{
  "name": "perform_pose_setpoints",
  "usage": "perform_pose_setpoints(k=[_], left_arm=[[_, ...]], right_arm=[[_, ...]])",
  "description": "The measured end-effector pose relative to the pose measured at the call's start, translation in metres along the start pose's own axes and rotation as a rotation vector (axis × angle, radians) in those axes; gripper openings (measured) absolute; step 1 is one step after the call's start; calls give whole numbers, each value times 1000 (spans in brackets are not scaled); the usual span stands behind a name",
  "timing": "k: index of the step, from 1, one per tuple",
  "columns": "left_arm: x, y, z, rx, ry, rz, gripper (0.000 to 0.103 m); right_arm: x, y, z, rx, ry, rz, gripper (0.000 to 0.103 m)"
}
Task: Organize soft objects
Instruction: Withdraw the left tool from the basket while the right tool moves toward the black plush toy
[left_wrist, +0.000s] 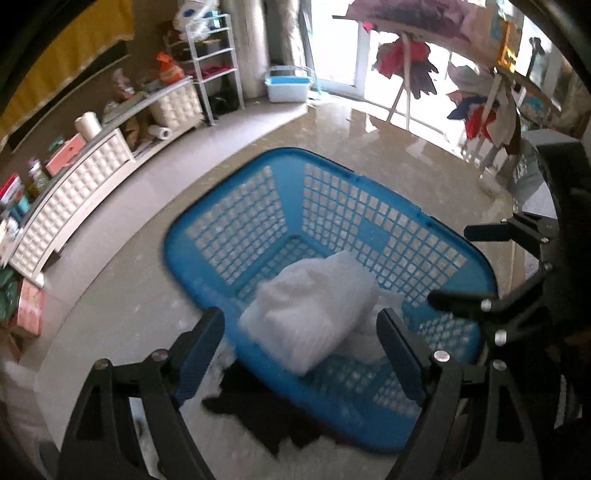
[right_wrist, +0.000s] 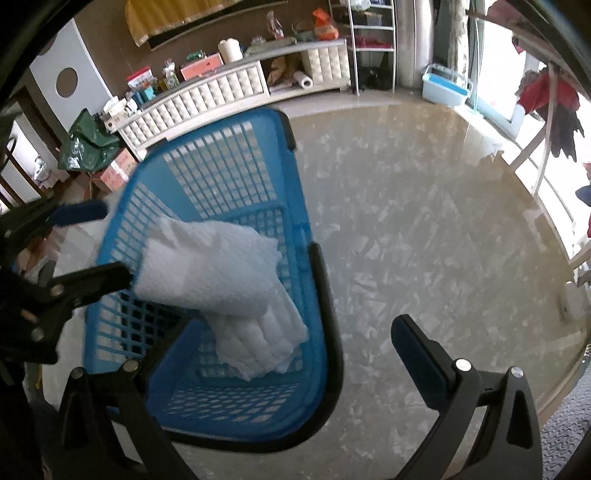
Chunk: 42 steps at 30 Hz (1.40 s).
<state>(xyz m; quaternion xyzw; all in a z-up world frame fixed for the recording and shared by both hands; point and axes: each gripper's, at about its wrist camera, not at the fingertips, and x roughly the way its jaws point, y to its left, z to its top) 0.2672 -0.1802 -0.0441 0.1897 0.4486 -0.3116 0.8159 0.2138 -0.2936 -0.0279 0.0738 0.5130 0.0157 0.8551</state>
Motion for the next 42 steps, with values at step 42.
perform_pose_setpoints(k=[42], left_arm=[[-131, 111, -221, -473, -64, 142, 103]], right_arm=[[-2, 219, -40, -381, 12, 134, 103]])
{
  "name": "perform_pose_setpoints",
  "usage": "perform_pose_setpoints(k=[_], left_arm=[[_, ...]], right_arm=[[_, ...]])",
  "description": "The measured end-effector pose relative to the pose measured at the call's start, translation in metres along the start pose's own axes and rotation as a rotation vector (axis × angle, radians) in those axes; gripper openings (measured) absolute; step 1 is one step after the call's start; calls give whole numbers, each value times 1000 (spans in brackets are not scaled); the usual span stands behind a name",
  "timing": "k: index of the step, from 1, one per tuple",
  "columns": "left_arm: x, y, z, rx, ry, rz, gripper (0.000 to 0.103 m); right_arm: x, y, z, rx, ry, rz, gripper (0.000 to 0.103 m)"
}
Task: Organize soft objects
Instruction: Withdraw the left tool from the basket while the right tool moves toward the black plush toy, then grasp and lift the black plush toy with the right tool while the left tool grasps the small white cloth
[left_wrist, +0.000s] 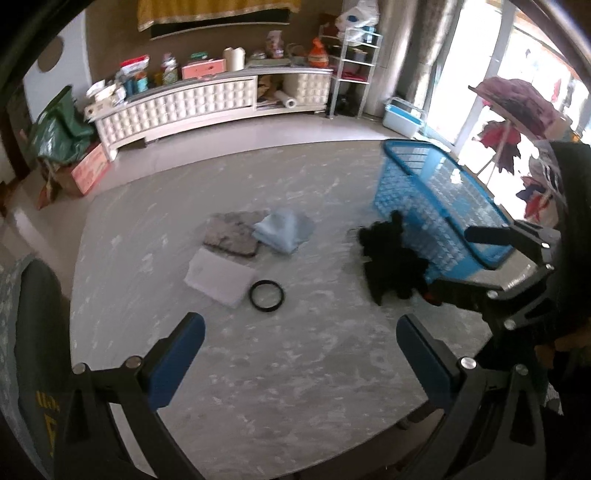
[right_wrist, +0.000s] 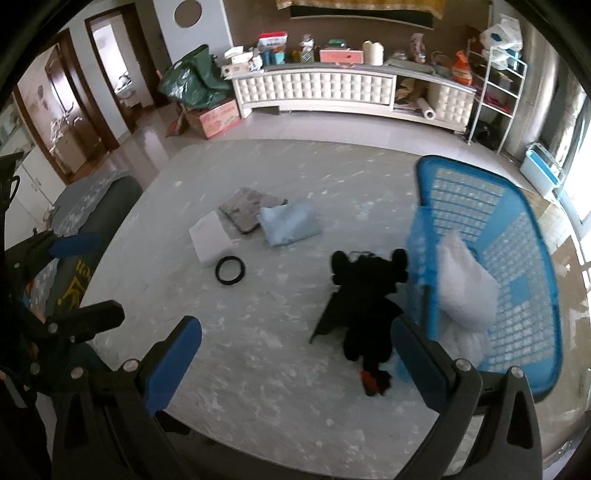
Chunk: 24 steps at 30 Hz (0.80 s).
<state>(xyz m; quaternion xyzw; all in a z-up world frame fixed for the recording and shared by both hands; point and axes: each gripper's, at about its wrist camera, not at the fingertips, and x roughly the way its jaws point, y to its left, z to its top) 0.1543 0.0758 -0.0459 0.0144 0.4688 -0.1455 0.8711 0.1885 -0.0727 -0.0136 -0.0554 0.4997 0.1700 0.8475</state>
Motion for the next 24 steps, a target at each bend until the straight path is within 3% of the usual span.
perform_pose_setpoints(k=[10, 14, 19, 24], left_arm=[[32, 43, -7, -90, 39, 25, 103], [46, 48, -9, -92, 52, 2, 103], [68, 54, -7, -110, 86, 3, 103], [85, 64, -4, -132, 67, 3, 103]], right_arm=[[45, 17, 8, -21, 85, 24, 103], [64, 17, 11, -12, 119, -61, 103], [86, 16, 14, -3, 160, -110, 103], [105, 16, 20, 5, 170, -123, 103]])
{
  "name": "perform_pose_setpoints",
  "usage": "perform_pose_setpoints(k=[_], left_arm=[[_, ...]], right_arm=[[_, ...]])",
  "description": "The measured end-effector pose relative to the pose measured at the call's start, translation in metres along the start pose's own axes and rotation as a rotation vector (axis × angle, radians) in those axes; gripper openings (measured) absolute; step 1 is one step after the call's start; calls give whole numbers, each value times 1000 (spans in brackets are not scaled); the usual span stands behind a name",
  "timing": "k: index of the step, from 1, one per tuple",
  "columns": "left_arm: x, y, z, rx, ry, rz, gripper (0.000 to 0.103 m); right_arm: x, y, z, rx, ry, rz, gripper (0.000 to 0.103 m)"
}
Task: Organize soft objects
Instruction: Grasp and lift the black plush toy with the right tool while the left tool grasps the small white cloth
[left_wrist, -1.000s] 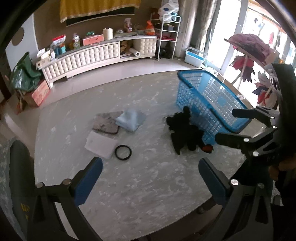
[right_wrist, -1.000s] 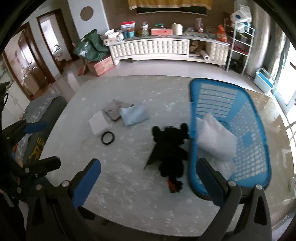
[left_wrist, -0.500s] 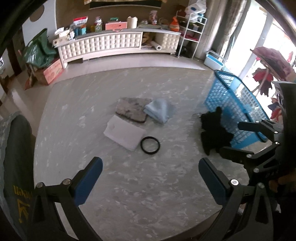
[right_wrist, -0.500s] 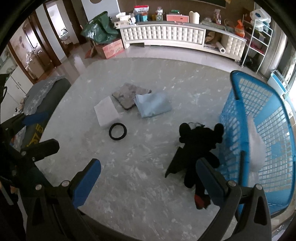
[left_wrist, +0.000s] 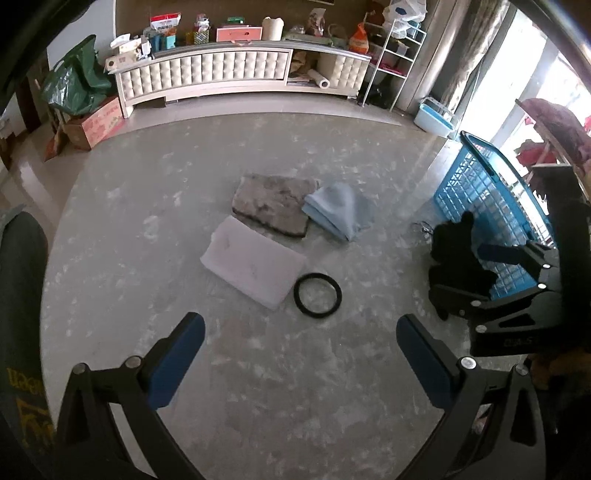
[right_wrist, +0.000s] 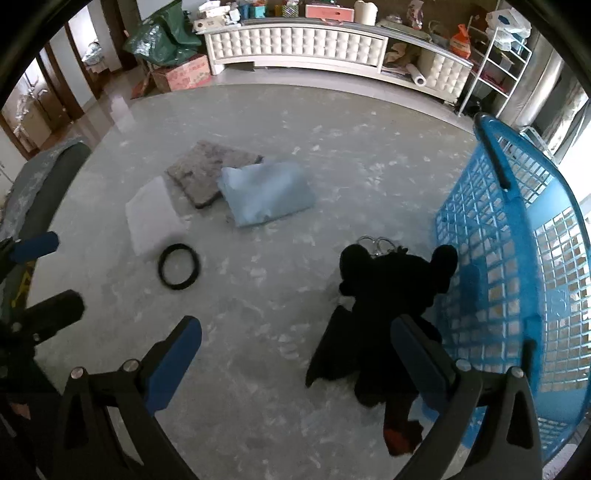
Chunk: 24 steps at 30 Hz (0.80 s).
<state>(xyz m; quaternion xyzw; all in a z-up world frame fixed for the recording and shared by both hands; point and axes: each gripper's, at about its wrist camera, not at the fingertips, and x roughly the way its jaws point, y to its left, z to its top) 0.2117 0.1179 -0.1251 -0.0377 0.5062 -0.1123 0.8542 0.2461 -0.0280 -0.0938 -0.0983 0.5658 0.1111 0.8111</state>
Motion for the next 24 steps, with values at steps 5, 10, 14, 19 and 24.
perform_pose_setpoints(k=[5, 10, 14, 19, 24], left_arm=[[26, 11, 7, 23, 73, 38, 103], [42, 25, 14, 30, 131, 39, 103], [50, 33, 24, 76, 142, 41, 103], [53, 24, 32, 252, 134, 14, 103], [69, 17, 36, 394, 146, 9, 103]], right_arm=[[20, -6, 7, 31, 24, -16, 103], [32, -16, 12, 45, 14, -82, 103], [41, -22, 16, 55, 17, -114, 103], [52, -22, 19, 44, 28, -171, 103], [58, -25, 23, 55, 35, -199, 103]])
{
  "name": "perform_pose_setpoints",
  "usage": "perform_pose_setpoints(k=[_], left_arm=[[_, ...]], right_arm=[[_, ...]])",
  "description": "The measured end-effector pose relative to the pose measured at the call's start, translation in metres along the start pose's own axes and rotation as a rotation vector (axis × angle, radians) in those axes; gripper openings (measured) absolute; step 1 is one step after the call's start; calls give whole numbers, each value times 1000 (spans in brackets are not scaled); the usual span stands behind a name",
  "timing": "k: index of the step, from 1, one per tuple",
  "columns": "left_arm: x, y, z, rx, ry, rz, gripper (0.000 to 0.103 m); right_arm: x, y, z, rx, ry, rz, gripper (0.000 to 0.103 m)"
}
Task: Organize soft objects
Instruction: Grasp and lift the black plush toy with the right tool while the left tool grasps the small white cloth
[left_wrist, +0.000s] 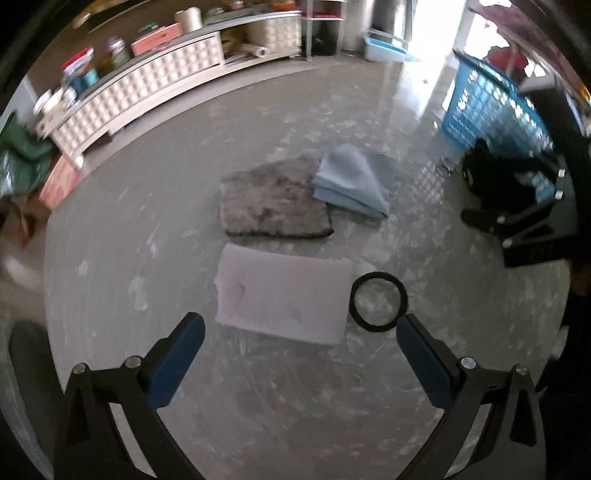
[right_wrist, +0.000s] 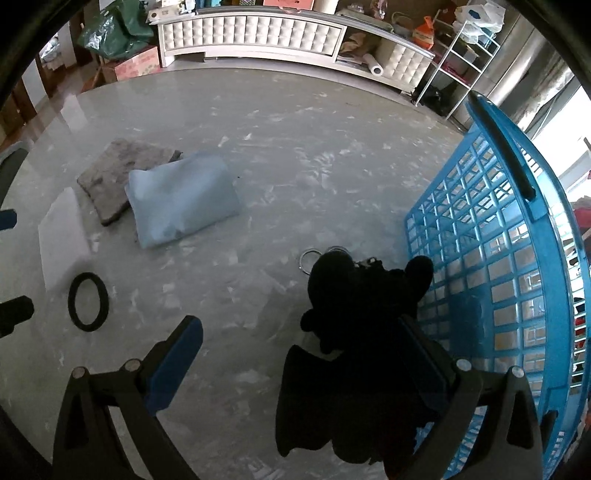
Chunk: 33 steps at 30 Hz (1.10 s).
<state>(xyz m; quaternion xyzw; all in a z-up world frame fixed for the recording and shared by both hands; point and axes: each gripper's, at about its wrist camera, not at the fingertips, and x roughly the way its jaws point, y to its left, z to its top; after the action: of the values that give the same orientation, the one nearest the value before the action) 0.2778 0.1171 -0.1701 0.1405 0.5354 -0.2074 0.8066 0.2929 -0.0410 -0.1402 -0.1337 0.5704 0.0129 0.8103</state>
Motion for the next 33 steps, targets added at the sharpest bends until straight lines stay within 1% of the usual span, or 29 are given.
perform_pose_setpoints(k=[2, 4, 6, 8, 9, 11, 12, 14, 18, 22, 24, 25, 26, 27, 28, 29, 30, 31, 32, 33], left_arm=[[6, 3, 2, 7, 7, 3, 101], [15, 3, 4, 17, 20, -11, 90], [23, 3, 3, 32, 36, -16, 83], [26, 1, 2, 49, 30, -2, 80], [26, 1, 2, 59, 26, -1, 80], [26, 1, 2, 61, 21, -8, 79], [26, 0, 2, 61, 22, -5, 75], [28, 2, 2, 58, 31, 1, 74], [29, -1, 2, 63, 31, 18, 69], [27, 5, 2, 24, 32, 5, 61], [24, 8, 0, 1, 28, -3, 57], [23, 9, -1, -7, 25, -4, 54], [22, 10, -2, -19, 23, -6, 53], [21, 11, -2, -29, 21, -9, 49], [20, 13, -2, -36, 20, -11, 45], [18, 12, -2, -41, 16, -16, 41], [14, 11, -2, -48, 6, -32, 30], [11, 8, -2, -53, -4, -52, 8], [10, 6, -2, -59, -5, -50, 8], [11, 4, -3, -56, 3, -31, 8]], right_arm=[[4, 3, 5, 3, 2, 2, 103], [8, 3, 8, 5, 4, 4, 103], [8, 0, 9, 8, 5, 7, 103], [8, -1, 9, 9, 7, 11, 103], [8, -2, 10, -2, -11, 37, 103], [9, -3, 11, -1, -11, 36, 103], [10, -4, 10, -1, -13, 38, 103], [11, -5, 11, 5, -12, 32, 103], [15, -2, 11, -5, -14, 13, 103], [19, 2, 11, -23, -7, 0, 103], [20, 3, 10, -32, -8, -2, 97], [20, 3, 10, -32, -12, -9, 86], [18, 2, 9, -30, -23, -17, 70], [16, -1, 9, -26, -36, -25, 62], [14, -3, 10, -19, -50, -34, 45], [11, -6, 11, -11, -68, -42, 37], [9, -8, 13, -9, -78, -45, 36], [7, -8, 13, -9, -86, -36, 34], [7, -8, 14, -19, -87, -26, 32], [7, -8, 15, -25, -91, -25, 30]])
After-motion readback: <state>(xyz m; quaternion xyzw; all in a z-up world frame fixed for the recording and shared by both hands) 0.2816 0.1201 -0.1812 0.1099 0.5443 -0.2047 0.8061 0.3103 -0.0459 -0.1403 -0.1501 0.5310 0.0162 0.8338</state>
